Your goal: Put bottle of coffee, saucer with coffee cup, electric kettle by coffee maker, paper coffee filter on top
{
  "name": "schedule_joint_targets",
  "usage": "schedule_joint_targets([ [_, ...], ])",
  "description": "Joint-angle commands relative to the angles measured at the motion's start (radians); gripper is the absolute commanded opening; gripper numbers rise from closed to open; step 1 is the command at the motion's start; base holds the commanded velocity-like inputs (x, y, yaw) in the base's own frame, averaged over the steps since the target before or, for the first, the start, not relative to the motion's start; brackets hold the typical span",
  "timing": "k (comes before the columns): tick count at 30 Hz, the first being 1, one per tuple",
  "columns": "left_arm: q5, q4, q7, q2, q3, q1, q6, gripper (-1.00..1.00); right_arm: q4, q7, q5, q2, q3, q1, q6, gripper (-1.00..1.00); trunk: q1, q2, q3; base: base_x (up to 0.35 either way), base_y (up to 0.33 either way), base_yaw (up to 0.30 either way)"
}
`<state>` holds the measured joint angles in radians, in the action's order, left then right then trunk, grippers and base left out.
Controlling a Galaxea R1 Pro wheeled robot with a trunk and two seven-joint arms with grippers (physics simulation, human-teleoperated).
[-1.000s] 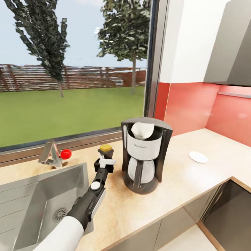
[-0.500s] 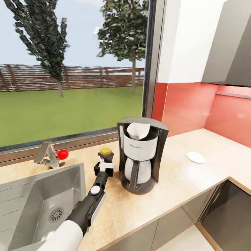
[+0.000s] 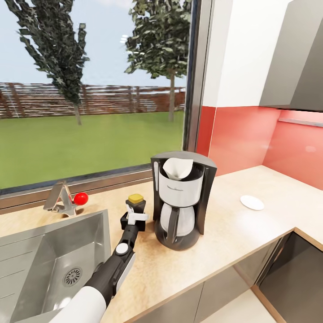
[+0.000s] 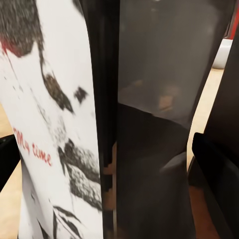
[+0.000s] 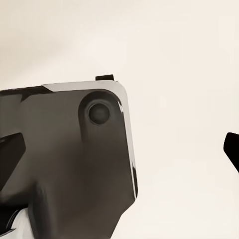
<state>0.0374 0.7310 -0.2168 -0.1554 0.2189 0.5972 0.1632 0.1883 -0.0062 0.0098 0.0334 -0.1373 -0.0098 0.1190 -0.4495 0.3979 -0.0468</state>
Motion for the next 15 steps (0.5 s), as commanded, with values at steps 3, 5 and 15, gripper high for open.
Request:
schedule_joint_targets([
  [3, 0.003, -0.003, -0.009, 0.0, 0.004, 0.001, 0.004, -1.0, -0.001, -0.001, 0.001, 0.0, -0.004, -0.001, 0.004, 1.0, -0.001, 0.002, -0.002, 0.0, 0.0, 0.0],
  [5, 0.003, -0.004, -0.009, 0.0, 0.004, 0.001, 0.005, 1.0, -0.001, -0.001, 0.001, 0.0, -0.004, -0.001, 0.004, 1.0, -0.001, 0.002, -0.002, 0.0, 0.0, 0.0],
  [15, 0.003, -0.019, -0.009, 0.002, 0.004, 0.001, 0.008, 1.0, -0.001, -0.001, 0.001, 0.0, -0.004, -0.001, 0.004, 1.0, -0.001, 0.002, -0.002, 0.0, 0.0, 0.0],
])
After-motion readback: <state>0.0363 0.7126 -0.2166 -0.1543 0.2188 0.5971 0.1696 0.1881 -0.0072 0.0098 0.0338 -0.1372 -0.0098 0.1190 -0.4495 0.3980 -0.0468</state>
